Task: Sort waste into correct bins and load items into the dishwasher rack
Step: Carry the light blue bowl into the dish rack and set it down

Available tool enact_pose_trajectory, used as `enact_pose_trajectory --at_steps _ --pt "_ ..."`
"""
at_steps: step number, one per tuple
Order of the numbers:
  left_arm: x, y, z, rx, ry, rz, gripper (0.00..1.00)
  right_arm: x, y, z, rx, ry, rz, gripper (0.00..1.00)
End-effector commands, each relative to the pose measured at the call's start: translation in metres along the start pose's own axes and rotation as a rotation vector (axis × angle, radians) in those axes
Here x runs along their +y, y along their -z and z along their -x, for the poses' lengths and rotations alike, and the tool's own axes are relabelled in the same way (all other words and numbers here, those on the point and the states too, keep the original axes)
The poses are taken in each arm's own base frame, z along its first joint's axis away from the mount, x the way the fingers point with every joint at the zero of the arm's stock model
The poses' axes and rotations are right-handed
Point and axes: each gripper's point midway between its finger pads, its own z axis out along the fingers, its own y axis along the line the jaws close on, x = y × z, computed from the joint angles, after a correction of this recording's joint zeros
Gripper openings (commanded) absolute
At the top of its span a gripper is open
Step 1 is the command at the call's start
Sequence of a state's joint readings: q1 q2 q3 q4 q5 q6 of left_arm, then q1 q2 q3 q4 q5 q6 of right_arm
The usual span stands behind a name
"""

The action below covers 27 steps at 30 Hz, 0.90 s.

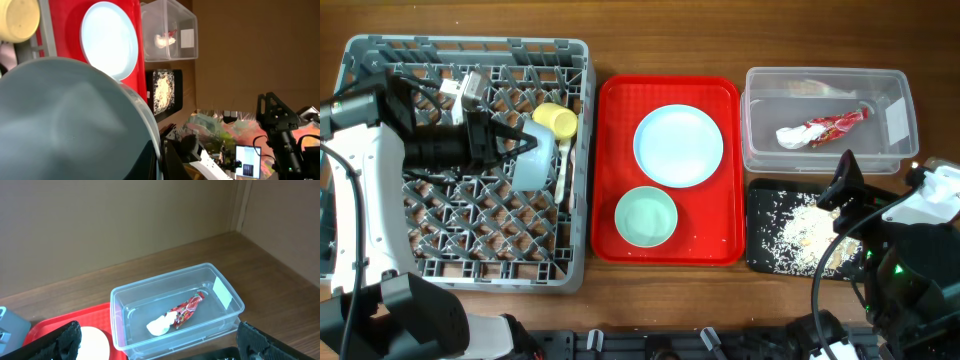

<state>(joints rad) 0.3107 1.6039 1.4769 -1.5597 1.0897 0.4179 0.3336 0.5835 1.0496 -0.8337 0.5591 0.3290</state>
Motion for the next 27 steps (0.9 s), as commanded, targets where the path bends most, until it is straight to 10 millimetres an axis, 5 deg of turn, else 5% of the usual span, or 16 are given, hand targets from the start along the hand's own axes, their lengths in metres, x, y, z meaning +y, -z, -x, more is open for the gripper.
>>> enact_pose_trajectory --at_steps 1,13,27 --pt "0.014 -0.009 -0.003 0.004 0.016 -0.058 0.04 -0.003 0.001 0.004 -0.013 -0.018 -0.015 1.0" --pt "0.088 -0.005 -0.009 -0.064 0.205 -0.063 0.04 -0.003 0.001 0.004 -0.013 -0.018 -0.015 1.0" --pt "0.118 0.0 -0.016 -0.042 0.263 0.011 0.08 -0.003 0.001 0.004 -0.013 -0.018 -0.015 1.0"
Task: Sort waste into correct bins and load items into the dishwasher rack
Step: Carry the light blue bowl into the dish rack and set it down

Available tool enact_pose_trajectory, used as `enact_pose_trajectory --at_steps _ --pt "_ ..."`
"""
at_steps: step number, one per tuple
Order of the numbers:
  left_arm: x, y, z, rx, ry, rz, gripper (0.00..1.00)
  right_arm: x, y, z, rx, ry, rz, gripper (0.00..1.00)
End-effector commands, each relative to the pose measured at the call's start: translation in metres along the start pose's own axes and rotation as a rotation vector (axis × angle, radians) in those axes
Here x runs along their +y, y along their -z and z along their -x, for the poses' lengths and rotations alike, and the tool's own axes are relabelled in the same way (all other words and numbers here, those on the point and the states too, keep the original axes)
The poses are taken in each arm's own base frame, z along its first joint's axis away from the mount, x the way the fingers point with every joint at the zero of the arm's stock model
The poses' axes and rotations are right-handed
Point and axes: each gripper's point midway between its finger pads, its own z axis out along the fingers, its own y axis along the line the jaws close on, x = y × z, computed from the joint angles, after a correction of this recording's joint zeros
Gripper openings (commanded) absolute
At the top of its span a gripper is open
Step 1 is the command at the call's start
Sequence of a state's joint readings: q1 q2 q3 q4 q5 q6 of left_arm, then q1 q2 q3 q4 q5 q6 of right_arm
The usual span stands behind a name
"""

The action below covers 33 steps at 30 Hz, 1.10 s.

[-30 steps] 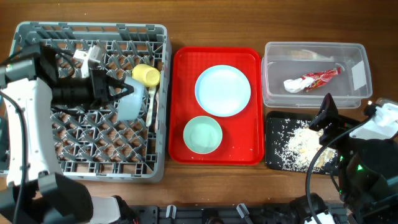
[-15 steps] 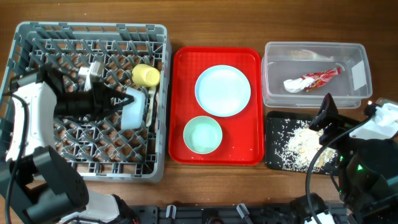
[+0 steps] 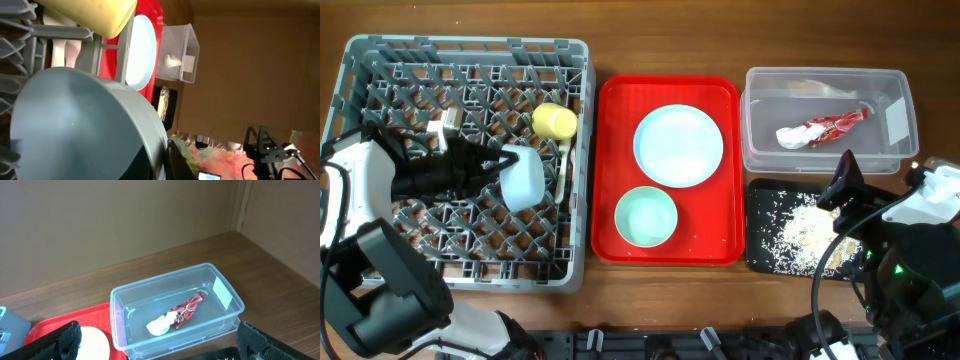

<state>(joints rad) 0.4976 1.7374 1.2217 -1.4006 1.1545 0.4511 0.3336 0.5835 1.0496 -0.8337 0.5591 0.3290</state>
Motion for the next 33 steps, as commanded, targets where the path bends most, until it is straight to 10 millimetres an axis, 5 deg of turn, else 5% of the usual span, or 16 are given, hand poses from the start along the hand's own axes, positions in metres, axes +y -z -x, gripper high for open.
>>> enact_pose_trajectory --at_steps 1,2,3,15,26,33 --pt "0.026 0.0 -0.008 0.049 0.008 0.108 0.09 -0.003 0.001 0.004 -0.013 -0.018 -0.015 1.0" --pt "0.028 0.001 -0.008 0.05 0.011 0.115 0.2 -0.003 0.001 0.004 -0.013 -0.018 -0.015 1.0" --pt "0.028 0.002 -0.008 0.045 0.013 0.114 0.99 -0.003 0.001 0.004 -0.013 -0.017 -0.015 1.0" --pt "0.047 0.045 0.008 -0.088 0.162 0.17 1.0 -0.003 0.001 0.004 -0.013 -0.018 -0.015 0.99" --pt "0.077 0.063 0.009 -0.099 0.275 0.376 1.0 -0.003 0.001 0.004 -0.013 -0.018 -0.015 1.0" --pt "0.043 0.1 0.029 -0.233 0.271 0.507 1.0 -0.003 0.001 0.004 -0.012 -0.018 -0.015 1.0"
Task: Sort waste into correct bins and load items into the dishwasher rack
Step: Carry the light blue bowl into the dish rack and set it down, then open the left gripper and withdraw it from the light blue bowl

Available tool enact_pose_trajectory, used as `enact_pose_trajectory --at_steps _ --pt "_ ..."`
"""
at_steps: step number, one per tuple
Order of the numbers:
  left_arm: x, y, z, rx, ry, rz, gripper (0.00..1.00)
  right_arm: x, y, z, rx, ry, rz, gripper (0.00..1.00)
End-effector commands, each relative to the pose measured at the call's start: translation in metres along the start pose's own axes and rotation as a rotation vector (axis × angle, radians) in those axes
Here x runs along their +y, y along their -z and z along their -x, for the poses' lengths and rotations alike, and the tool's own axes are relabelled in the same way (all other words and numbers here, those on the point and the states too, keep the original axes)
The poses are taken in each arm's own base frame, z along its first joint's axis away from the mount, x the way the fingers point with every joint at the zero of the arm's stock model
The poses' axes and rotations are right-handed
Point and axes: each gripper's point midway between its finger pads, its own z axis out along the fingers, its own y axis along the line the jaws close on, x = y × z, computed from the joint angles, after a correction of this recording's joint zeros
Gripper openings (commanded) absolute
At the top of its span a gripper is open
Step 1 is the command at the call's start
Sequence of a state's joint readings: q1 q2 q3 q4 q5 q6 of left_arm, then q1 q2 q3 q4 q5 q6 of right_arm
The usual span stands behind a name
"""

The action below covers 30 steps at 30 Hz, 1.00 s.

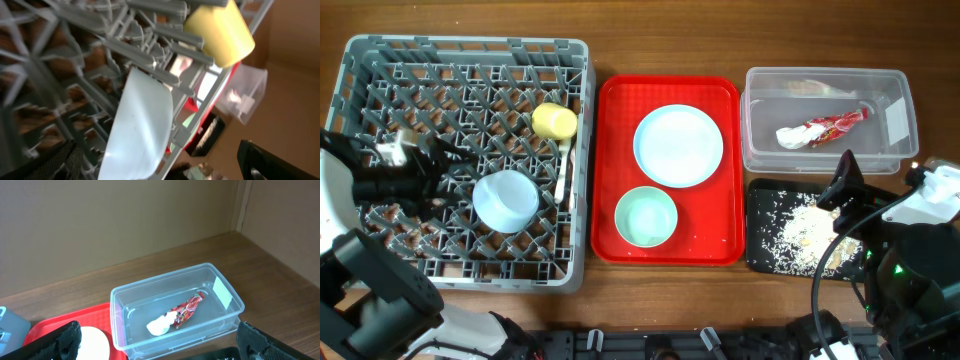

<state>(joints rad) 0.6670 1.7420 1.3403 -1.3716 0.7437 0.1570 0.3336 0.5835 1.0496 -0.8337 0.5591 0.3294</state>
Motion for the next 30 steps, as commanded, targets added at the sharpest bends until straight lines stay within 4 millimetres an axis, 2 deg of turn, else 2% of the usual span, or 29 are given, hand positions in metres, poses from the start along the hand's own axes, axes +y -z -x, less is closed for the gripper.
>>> enact_pose_trajectory --at_steps 1,5,6,7,11,13,14,15,16,17,18,26,30 --pt "-0.02 0.044 0.012 -0.157 0.008 0.111 1.0 -0.003 0.001 0.004 -0.013 -0.017 -0.015 1.0" --pt "-0.039 0.082 0.006 -0.333 -0.038 0.222 1.0 -0.003 0.001 0.004 -0.013 -0.017 -0.015 1.0" --pt "-0.046 0.089 0.002 -0.372 -0.069 0.233 1.0 -0.003 0.001 0.004 -0.013 -0.017 -0.015 1.0" --pt "-0.064 0.096 -0.006 -0.424 -0.131 0.22 1.0 -0.003 0.001 0.004 -0.013 -0.017 -0.015 1.0" --pt "-0.1 0.1 -0.024 -0.477 -0.138 0.132 1.0 -0.003 0.001 0.004 -0.013 -0.017 -0.015 1.0" --pt "-0.113 0.094 -0.031 -0.458 -0.149 0.091 1.0 -0.003 0.001 0.004 -0.013 -0.017 -0.015 1.0" --pt "-0.116 0.09 -0.035 -0.441 -0.163 0.092 0.75 -0.003 0.001 0.004 -0.013 -0.017 -0.015 1.0" --pt "-0.116 0.083 -0.04 -0.415 -0.169 0.111 0.46 -0.003 0.001 0.004 -0.013 -0.017 -0.015 1.0" --pt "-0.115 0.077 -0.043 -0.397 -0.17 0.127 0.27 -0.003 0.001 0.004 -0.013 -0.017 -0.015 1.0" --pt "-0.111 0.069 -0.047 -0.371 -0.163 0.154 0.1 -0.003 0.001 0.004 -0.013 -0.017 -0.015 1.0" --pt "-0.106 0.06 -0.051 -0.349 -0.141 0.189 0.04 -0.003 0.001 0.004 -0.012 -0.017 -0.015 1.0" --pt "-0.047 -0.017 -0.057 -0.317 -0.081 0.51 0.04 -0.003 0.001 0.004 -0.013 -0.017 -0.015 1.0" --pt "-0.016 -0.036 -0.06 -0.331 -0.03 0.63 0.04 -0.003 0.001 0.004 -0.013 -0.017 -0.015 1.0"
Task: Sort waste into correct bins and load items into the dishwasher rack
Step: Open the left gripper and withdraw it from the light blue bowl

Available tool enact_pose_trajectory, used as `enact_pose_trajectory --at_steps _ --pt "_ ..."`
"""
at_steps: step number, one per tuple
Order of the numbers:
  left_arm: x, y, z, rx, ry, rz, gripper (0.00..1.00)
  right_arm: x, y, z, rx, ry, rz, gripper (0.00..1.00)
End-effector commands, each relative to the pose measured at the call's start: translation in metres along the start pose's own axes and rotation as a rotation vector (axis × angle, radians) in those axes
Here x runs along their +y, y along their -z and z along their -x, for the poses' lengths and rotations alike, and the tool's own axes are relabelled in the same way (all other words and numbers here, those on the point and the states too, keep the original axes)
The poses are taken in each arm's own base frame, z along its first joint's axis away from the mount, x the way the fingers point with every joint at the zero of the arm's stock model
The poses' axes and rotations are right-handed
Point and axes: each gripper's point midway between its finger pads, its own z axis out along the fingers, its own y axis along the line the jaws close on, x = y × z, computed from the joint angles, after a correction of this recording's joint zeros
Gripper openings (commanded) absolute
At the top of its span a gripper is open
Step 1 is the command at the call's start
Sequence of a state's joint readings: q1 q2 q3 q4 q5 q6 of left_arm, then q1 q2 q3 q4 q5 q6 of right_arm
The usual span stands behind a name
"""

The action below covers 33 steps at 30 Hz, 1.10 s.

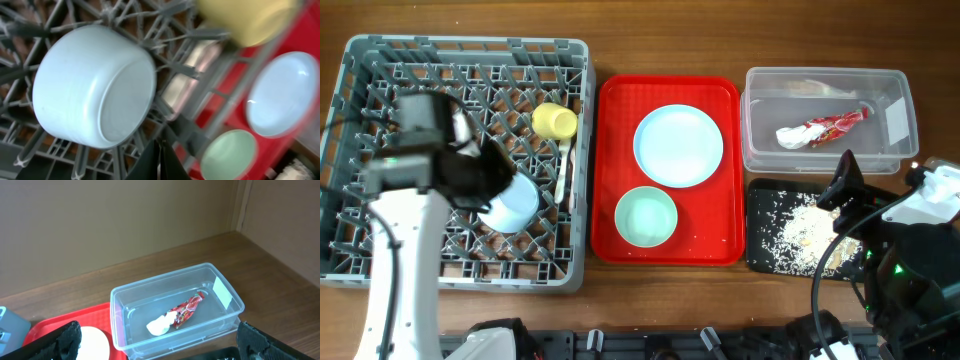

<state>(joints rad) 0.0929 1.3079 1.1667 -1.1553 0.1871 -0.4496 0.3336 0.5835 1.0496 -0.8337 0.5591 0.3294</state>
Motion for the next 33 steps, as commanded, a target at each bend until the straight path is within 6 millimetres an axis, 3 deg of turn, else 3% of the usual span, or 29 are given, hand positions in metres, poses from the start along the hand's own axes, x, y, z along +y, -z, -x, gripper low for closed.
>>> enact_pose_trajectory --at_steps 1,10,16,21,24,29,33 --pt "0.036 -0.022 -0.004 -0.044 0.106 0.216 0.04 -0.003 0.001 0.004 -0.013 -0.017 -0.015 1.0" --pt "0.055 -0.015 -0.007 -0.06 0.172 0.318 0.04 -0.003 0.001 0.004 -0.013 -0.017 -0.015 1.0" --pt "0.094 0.004 -0.01 -0.127 0.249 0.538 0.04 -0.003 0.001 0.004 -0.013 -0.017 -0.015 1.0" --pt "0.09 0.018 -0.009 -0.129 0.25 0.534 0.04 -0.003 0.001 0.004 -0.013 -0.017 -0.015 1.0" --pt "0.067 0.022 -0.01 -0.104 0.258 0.414 0.04 -0.003 0.001 0.004 -0.013 -0.017 -0.015 1.0" --pt "-0.015 0.015 -0.023 0.01 0.036 0.049 0.04 -0.003 0.001 0.004 -0.013 -0.017 -0.015 1.0" --pt "-0.058 0.007 -0.046 0.043 -0.121 -0.032 0.04 -0.003 0.001 0.004 -0.013 -0.017 -0.015 1.0"
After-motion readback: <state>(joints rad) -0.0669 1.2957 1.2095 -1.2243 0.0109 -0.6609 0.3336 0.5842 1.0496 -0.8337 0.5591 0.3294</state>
